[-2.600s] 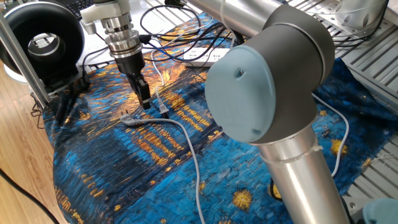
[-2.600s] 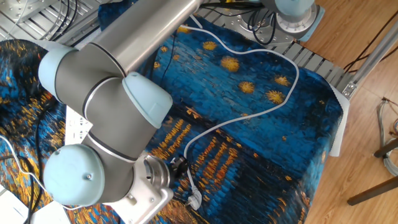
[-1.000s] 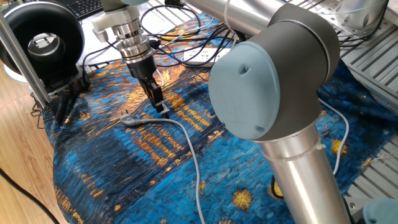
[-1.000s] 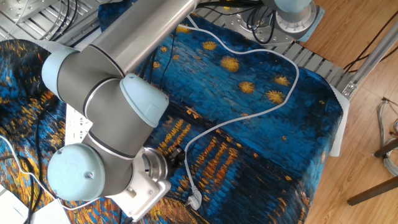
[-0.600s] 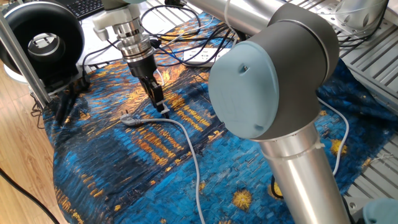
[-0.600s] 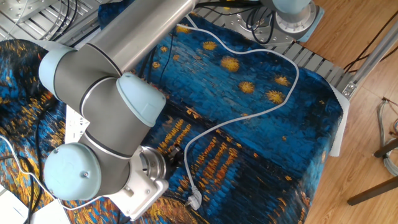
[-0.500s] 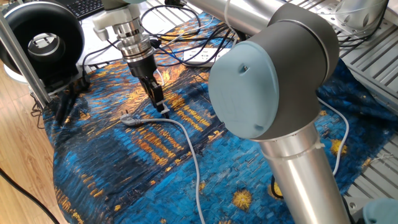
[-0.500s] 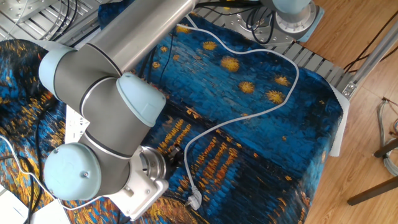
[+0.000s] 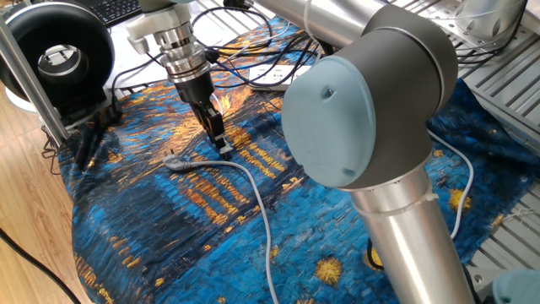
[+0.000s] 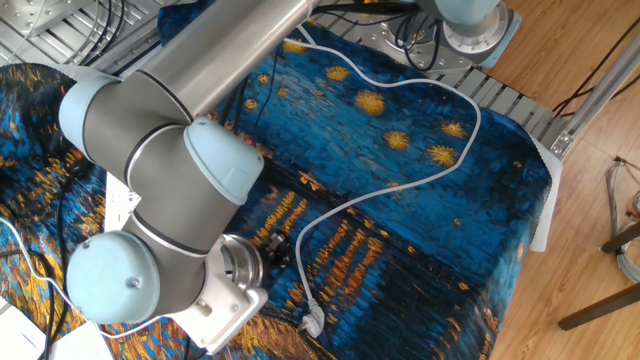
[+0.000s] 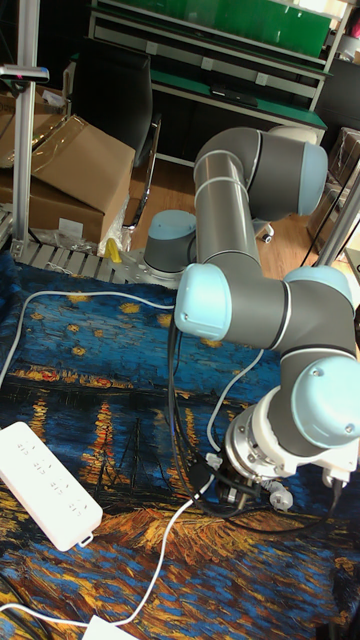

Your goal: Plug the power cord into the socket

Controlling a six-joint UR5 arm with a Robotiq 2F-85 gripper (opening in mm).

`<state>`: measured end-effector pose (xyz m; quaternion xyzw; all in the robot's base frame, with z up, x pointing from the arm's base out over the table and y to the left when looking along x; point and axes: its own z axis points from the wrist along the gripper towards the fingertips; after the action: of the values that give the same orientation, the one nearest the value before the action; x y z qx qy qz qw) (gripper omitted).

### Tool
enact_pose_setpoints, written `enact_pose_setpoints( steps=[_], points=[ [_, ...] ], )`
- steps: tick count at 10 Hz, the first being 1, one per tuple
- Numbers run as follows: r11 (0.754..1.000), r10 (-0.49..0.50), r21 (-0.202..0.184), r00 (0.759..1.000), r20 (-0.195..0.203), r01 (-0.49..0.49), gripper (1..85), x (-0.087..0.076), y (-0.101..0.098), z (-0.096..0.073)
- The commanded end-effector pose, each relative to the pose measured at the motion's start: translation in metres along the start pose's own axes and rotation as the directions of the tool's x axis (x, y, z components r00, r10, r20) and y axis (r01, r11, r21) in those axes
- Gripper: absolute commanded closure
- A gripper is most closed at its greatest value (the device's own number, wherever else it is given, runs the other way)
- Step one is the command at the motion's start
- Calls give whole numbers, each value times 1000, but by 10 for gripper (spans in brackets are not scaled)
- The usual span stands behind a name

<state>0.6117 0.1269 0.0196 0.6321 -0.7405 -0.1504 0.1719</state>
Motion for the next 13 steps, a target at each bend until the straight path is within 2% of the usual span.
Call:
enact_pose_setpoints(
  steps=[1, 2, 4, 7, 8, 9, 13],
  points=[
    [999, -12, -30, 1000, 13, 12, 483, -2, 8, -2],
    [998, -20, -52, 1000, 6, 21, 483, -1, 14, -2],
    [998, -26, -60, 1000, -3, 25, 483, -1, 18, 0],
    [998, -37, -60, 999, -8, 36, 490, 2, 16, -1],
    [998, -44, -50, 999, -25, 42, 493, 9, 12, -2],
    [998, -45, -50, 999, -27, 43, 500, 11, 11, -2],
    [998, -51, -39, 999, -10, 50, 503, 8, 2, 2]
  ],
)
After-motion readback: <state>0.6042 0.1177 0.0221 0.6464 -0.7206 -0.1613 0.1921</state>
